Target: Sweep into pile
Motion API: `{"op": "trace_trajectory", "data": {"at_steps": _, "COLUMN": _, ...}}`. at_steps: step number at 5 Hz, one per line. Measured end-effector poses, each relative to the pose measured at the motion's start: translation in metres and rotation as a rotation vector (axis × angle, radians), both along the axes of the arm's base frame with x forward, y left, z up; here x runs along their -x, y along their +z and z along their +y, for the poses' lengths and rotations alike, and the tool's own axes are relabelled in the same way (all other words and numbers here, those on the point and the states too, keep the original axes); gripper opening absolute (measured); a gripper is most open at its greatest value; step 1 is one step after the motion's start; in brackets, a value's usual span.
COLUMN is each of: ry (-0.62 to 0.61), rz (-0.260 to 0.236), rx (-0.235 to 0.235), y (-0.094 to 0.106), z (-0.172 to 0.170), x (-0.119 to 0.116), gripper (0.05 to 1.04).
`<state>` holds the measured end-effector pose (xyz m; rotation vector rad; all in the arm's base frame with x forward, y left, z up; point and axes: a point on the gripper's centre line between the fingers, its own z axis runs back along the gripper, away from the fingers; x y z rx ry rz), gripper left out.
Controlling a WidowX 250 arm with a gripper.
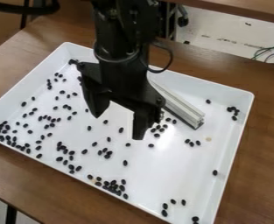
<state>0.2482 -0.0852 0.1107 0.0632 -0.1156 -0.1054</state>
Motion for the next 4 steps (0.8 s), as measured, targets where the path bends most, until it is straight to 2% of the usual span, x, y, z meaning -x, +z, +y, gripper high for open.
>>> {"op": "trace_trajectory", "data": {"at_steps": 1, "ry": 0.005, "rz": 0.025, "rx": -0.011, "y": -0.007, "z": 0.001, "x": 0.002, "gripper": 0.999}}
{"op": "trace_trajectory", "data": {"at_steps": 2, "ry": 0.225, "rz": 0.035, "rx": 0.001, "y": -0.018, "z": -0.004, "x": -0.022, "gripper": 0.999}}
{"op": "trace_trajectory", "data": {"at_steps": 3, "ry": 0.473, "rz": -0.014, "rx": 0.072, "y": -0.023, "z": -0.01, "x": -0.044, "gripper": 0.999}}
{"op": "trace_trajectory", "data": {"at_steps": 4, "ry": 0.723, "rz": -0.063, "rx": 0.179, "y": -0.033, "z": -0.013, "x": -0.07, "gripper": 0.999}}
